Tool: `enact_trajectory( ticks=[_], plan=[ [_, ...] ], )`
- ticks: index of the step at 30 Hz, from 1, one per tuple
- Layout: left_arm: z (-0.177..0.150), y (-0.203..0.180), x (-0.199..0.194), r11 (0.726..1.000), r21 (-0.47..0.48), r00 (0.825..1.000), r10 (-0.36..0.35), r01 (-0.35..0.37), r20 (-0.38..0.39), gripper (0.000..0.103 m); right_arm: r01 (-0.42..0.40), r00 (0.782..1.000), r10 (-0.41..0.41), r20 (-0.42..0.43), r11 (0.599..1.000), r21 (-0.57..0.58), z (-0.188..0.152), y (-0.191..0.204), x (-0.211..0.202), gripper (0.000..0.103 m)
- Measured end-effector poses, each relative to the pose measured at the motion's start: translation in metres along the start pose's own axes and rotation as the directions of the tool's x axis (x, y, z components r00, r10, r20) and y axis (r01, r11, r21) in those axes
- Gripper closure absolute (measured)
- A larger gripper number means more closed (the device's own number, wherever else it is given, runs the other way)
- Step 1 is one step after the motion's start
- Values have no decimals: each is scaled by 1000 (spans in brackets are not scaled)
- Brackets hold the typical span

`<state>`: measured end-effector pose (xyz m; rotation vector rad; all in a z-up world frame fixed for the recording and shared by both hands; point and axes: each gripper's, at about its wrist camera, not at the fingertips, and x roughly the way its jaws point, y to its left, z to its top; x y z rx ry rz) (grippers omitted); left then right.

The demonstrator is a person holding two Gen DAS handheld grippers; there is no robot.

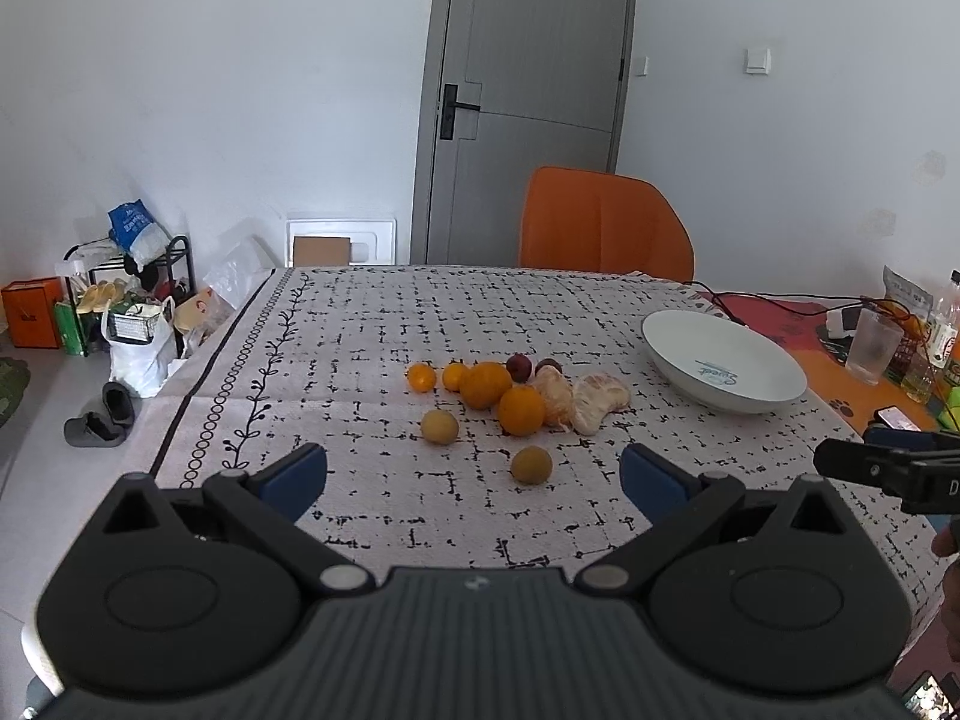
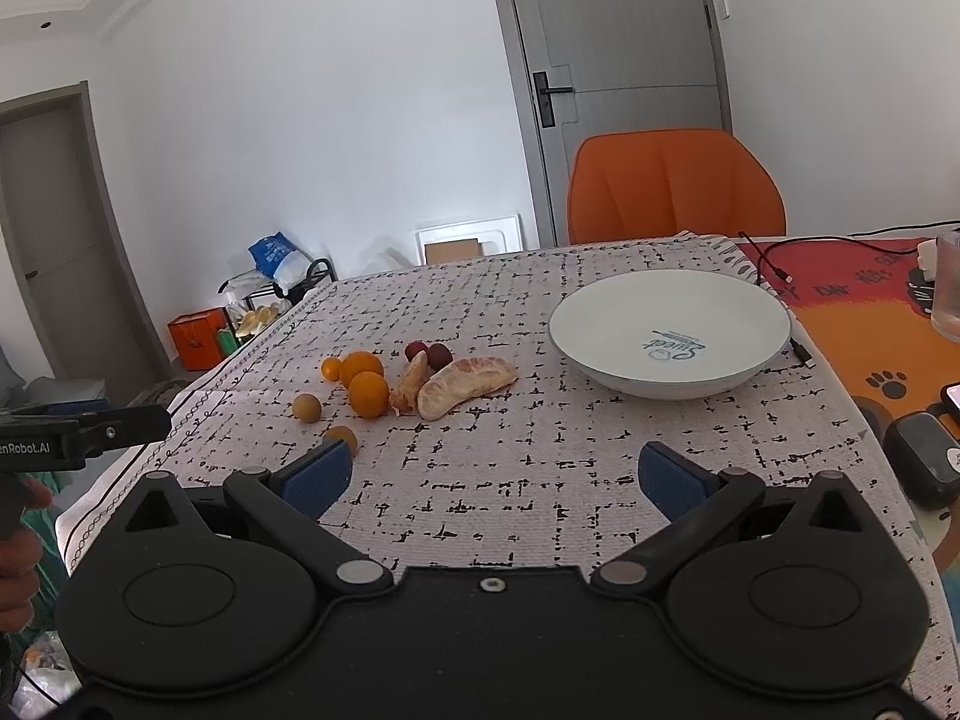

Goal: Organize fruits

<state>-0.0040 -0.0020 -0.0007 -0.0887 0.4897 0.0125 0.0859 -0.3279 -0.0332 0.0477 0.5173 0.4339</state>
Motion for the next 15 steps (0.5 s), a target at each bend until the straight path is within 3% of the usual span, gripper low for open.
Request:
enact_trajectory(
  ticks=[15],
  plan=[
    [-4, 3, 12, 1000, -10, 1000, -4, 4, -25, 0, 13, 1000, -13, -18, 1000, -14, -2, 0, 11, 0]
  ],
)
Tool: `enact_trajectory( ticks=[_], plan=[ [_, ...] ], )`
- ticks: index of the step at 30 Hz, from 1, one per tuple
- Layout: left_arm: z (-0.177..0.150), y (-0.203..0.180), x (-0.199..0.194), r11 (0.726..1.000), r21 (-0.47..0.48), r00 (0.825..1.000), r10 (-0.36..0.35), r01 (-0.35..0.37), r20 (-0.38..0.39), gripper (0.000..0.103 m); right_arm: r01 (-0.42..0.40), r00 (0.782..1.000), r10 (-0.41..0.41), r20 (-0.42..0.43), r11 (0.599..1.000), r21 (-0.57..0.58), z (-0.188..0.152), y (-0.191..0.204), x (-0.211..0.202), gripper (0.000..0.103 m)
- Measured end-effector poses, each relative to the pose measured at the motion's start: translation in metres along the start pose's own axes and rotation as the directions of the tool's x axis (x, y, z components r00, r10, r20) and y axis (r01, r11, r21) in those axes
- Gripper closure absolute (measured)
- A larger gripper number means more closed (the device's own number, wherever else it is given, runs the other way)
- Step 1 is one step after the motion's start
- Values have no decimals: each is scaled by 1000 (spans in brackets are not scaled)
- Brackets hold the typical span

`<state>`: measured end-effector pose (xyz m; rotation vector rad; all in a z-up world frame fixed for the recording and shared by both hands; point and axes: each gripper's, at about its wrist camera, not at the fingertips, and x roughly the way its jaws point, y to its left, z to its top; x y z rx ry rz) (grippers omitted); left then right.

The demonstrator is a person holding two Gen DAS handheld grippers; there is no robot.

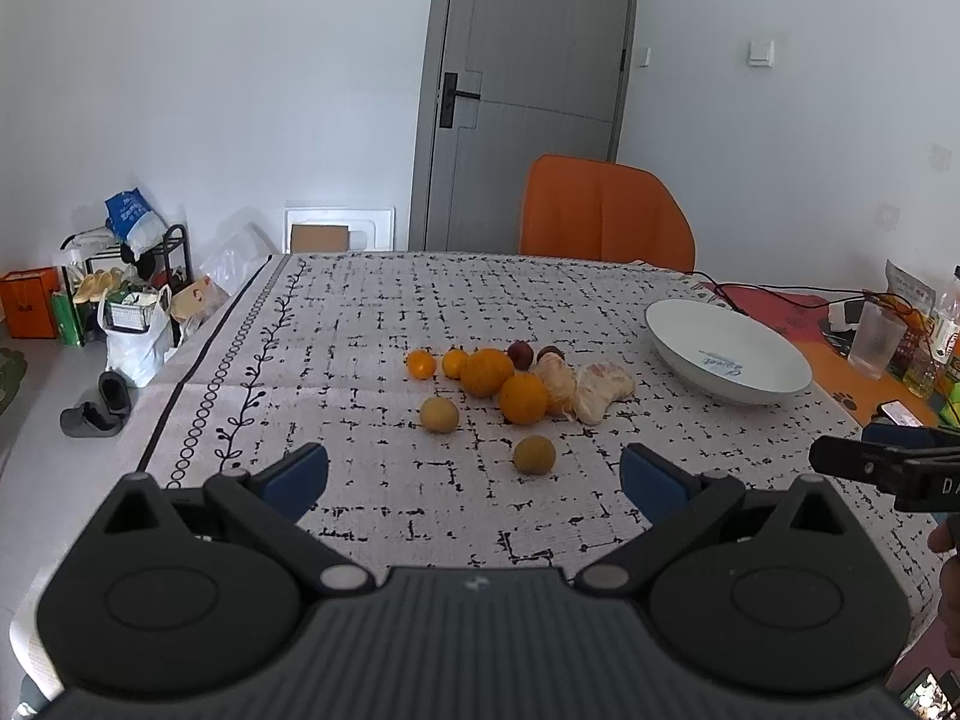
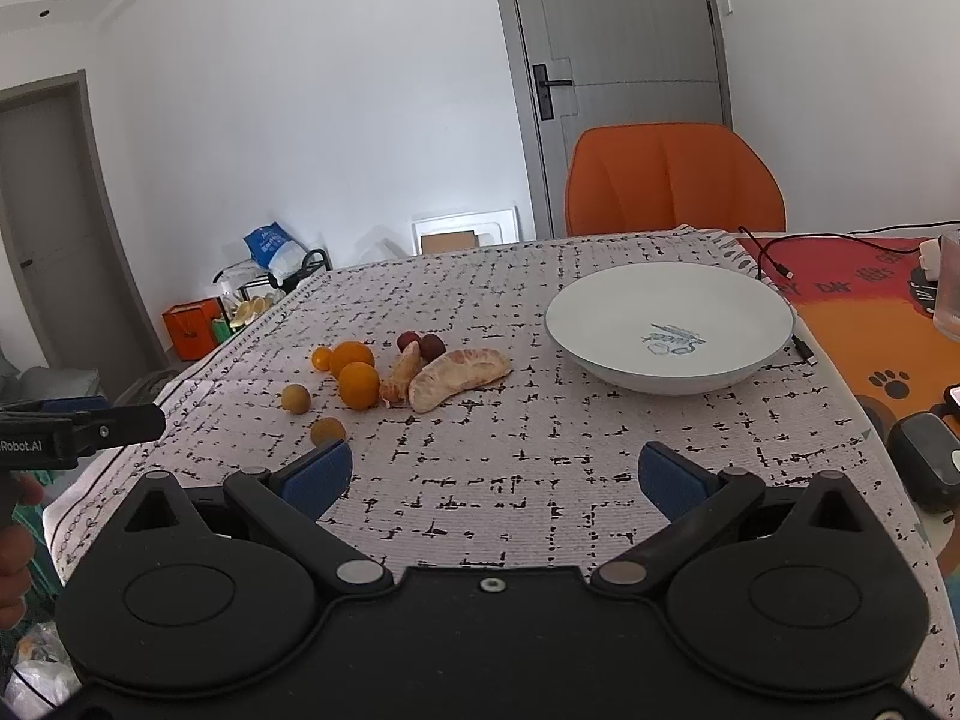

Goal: Organize fruits

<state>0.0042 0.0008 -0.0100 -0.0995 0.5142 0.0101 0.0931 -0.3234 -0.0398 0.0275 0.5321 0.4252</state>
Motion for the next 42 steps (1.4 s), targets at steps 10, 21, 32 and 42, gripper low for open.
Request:
enact_trajectory(
  ticks=[10, 21, 32, 42],
  plan=[
    [-1, 3, 24, 1000, -19, 1000, -6, 5, -30, 0, -11, 999, 11, -45, 1000, 0, -4, -4, 25, 0],
    [-3, 1, 56, 998, -57, 997, -43, 40, -60, 2, -58, 995, 59, -77, 998, 12, -5, -11, 53, 0],
    [-5, -3, 85, 995, -82, 995, -57, 50, -84, 11, -85, 993, 89, -79, 995, 42, -2, -21, 76, 0],
    [-4, -9, 108, 989, -126, 989, -95, 81, -109, 40, -128, 987, 132, -93, 991, 49, 5, -20, 96, 7]
  ],
)
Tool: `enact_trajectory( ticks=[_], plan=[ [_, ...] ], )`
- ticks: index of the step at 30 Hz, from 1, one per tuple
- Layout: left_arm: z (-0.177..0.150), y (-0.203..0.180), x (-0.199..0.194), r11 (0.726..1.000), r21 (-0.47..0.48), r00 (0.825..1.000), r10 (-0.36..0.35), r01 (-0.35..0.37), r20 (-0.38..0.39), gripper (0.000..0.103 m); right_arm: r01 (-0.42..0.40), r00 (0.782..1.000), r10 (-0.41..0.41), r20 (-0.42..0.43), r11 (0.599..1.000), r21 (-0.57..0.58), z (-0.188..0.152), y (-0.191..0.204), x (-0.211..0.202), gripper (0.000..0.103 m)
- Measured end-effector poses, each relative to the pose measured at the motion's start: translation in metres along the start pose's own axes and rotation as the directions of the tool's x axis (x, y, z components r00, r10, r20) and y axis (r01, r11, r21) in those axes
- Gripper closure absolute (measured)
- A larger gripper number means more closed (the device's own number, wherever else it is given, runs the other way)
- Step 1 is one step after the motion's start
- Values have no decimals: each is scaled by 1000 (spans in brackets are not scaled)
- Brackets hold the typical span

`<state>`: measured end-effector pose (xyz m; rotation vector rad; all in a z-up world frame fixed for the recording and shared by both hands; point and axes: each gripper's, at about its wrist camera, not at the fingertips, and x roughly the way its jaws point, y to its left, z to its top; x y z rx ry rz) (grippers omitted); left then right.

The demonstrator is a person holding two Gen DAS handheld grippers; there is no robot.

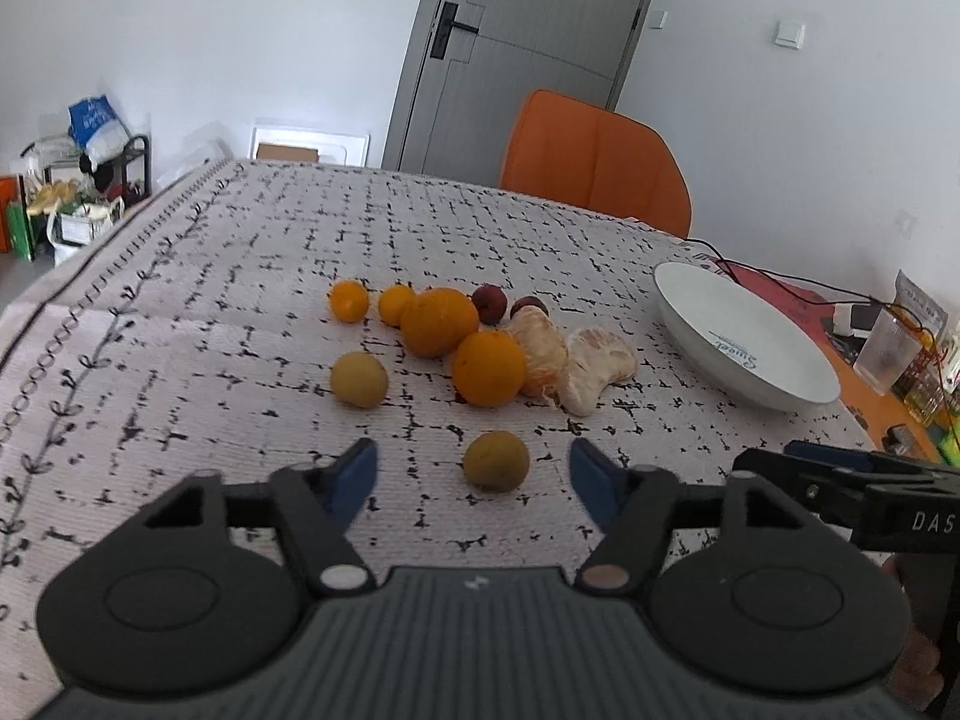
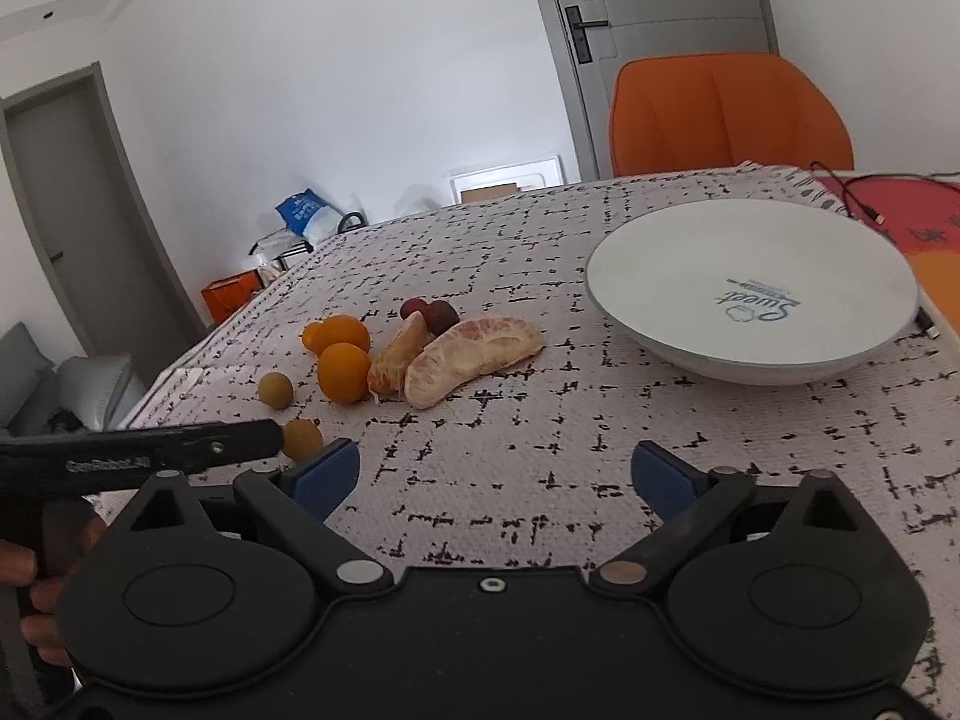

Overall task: Organize fruits
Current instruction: 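Grasp the yellow apricot with the left tool while the right tool grasps the pomelo segment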

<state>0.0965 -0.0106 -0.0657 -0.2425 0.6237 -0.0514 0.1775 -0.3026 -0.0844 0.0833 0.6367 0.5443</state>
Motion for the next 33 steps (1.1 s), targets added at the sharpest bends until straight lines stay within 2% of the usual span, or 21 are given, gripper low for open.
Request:
enact_trajectory(
  ticks=[6, 8, 10, 19, 23, 33],
  plan=[
    [2, -1, 13, 1000, -14, 1000, -10, 9, -16, 51, -9, 1000, 10, -19, 1000, 8, 3, -2, 12, 11],
    [1, -1, 18, 1000, -19, 1000, -2, 1, -26, 69, -16, 1000, 16, -24, 1000, 10, 4, -2, 16, 13],
    [1, 1, 22, 999, -36, 999, -22, 21, -36, 78, -21, 999, 21, -25, 1000, 8, 5, -1, 20, 13],
    [9, 14, 20, 999, -52, 1000, -9, 8, -7, 78, -17, 998, 17, -55, 1000, 13, 13, 4, 43, 14],
    [12, 22, 18, 998, -57, 1000, 4, -4, -1, 78, -10, 998, 11, -64, 1000, 5, 18, 8, 54, 25],
    [18, 44, 13, 996, -86, 1000, 9, -7, 30, 78, 18, 997, -20, -75, 999, -29, 31, 21, 79, 30]
  ],
)
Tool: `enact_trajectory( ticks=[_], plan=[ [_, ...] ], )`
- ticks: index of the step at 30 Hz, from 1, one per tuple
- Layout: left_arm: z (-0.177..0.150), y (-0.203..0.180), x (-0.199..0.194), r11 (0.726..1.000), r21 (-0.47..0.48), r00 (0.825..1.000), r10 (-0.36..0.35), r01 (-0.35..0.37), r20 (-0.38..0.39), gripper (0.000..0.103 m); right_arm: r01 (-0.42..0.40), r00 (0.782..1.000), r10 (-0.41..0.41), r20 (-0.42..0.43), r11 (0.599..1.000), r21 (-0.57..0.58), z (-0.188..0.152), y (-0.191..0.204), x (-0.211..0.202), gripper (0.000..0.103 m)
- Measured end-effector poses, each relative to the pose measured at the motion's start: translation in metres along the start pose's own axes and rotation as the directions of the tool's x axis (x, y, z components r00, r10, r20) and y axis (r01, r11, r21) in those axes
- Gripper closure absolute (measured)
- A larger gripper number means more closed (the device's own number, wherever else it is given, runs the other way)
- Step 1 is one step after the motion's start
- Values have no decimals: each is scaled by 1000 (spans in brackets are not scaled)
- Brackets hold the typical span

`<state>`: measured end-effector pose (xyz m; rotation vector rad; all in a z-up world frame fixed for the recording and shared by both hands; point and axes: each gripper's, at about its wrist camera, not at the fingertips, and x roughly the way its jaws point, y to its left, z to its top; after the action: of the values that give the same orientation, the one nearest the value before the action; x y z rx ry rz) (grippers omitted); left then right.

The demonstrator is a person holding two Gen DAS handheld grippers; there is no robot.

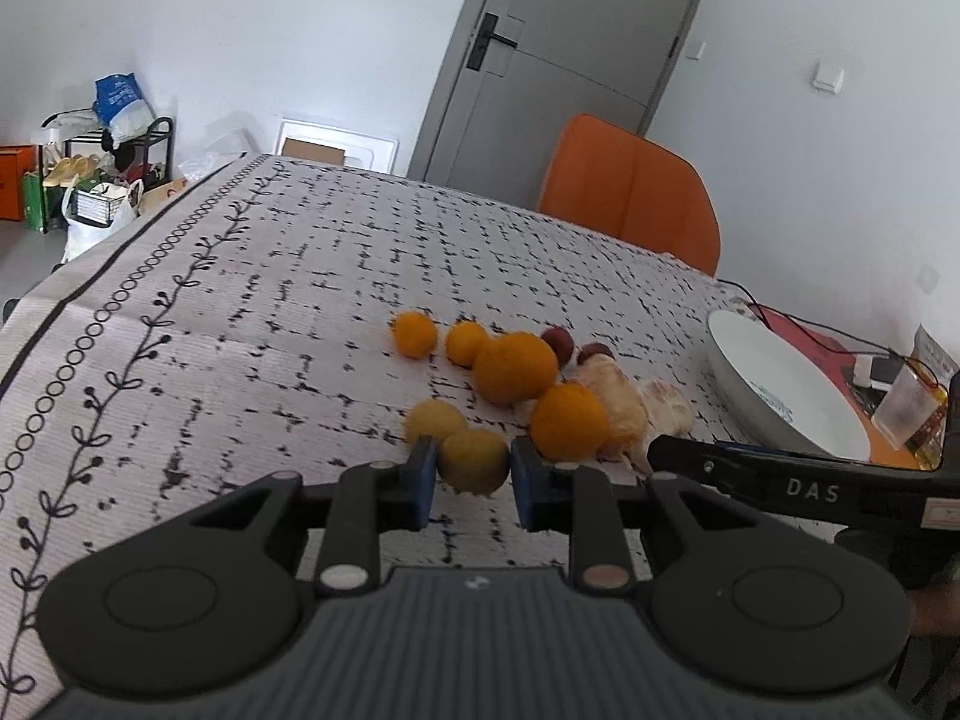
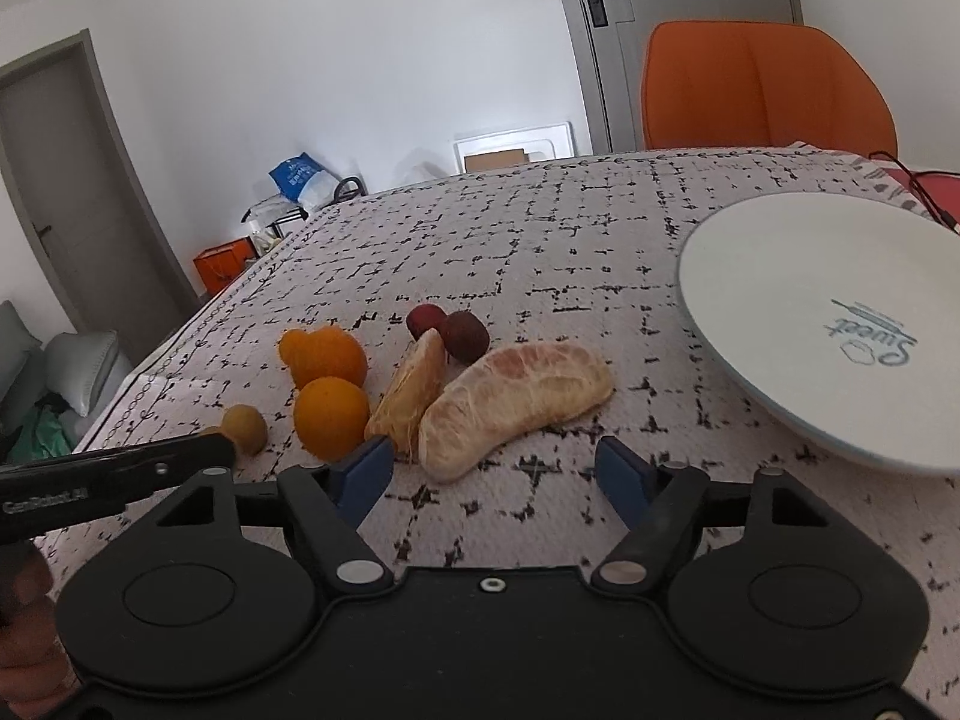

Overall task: Organize fruits
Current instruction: 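Grasp the yellow apricot with the left tool while the right tool grasps the pomelo segment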

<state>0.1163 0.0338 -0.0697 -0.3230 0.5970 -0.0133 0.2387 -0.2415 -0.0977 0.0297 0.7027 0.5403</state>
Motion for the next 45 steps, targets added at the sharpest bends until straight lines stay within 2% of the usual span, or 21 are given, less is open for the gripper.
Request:
enact_trajectory(
  ticks=[5, 16, 21, 26, 34, 39, 41, 45],
  plan=[
    [3, 13, -2, 1000, -23, 1000, 18, -18, 10, 78, 39, 999, -39, 8, 999, -26, 5, 6, 11, 35],
    [4, 29, -6, 998, -59, 999, 40, -39, 20, 78, 78, 997, -78, 11, 995, -60, 13, 15, 26, 31],
    [3, 28, -8, 997, -62, 999, 35, -34, 16, 78, 116, 993, -115, 19, 990, -84, 10, 16, 23, 42],
    [2, 24, -6, 998, -57, 999, 28, -27, 17, 78, 119, 993, -118, 12, 990, -74, 7, 9, 13, 51],
    [4, 21, -10, 998, -57, 999, 36, -34, 35, 78, 120, 993, -120, 0, 992, -35, 13, 9, 18, 48],
    [10, 24, -17, 997, -54, 997, 51, -48, 62, 78, 145, 989, -144, 12, 988, -61, 14, 19, 27, 48],
    [13, 25, -19, 997, -55, 996, 54, -50, 66, 78, 170, 985, -168, 28, 982, -79, 12, 21, 28, 63],
    [17, 19, -19, 998, -40, 997, 50, -47, 64, 78, 142, 989, -139, 40, 987, -79, 8, 20, 20, 67]
  ],
)
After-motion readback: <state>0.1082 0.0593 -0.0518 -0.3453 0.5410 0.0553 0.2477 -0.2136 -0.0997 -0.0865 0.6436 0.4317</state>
